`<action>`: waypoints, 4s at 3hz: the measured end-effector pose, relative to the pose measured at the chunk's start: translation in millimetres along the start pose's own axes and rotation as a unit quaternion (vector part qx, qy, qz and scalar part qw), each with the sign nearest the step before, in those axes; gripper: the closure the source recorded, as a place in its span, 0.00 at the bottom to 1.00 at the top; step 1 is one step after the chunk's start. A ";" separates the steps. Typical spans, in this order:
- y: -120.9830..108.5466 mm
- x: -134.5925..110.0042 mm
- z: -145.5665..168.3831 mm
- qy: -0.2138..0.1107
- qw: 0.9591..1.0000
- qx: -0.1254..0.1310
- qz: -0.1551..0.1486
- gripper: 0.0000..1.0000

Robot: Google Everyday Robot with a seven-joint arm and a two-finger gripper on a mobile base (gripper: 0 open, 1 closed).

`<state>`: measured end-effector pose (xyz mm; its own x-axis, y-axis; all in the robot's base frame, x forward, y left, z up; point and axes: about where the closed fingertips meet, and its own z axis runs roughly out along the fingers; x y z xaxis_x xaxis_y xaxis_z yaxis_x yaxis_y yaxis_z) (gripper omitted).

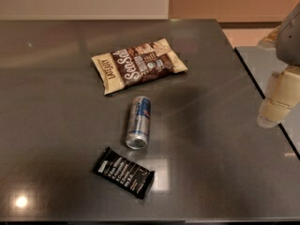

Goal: Pick redbull can

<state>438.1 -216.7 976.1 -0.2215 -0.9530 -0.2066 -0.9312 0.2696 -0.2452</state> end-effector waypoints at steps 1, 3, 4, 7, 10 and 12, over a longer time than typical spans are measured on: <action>0.0 -0.1 0.0 0.000 1.000 0.000 0.000 0.00; -12.0 -31.5 16.6 0.013 1.000 -0.016 0.021 0.00; -22.9 -59.6 35.5 0.025 0.997 -0.027 0.066 0.00; -46.5 -127.8 69.3 0.032 0.979 -0.065 0.192 0.00; -46.6 -150.3 64.2 0.035 0.960 -0.019 0.277 0.00; -47.1 -159.7 73.9 0.047 0.954 -0.023 0.295 0.00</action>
Offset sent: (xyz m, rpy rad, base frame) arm 0.0096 0.0127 -0.0019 0.0005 0.0521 -0.0205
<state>538.7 -67.0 950.6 -0.7343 -0.6454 -0.2105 -0.6471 0.7592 -0.0703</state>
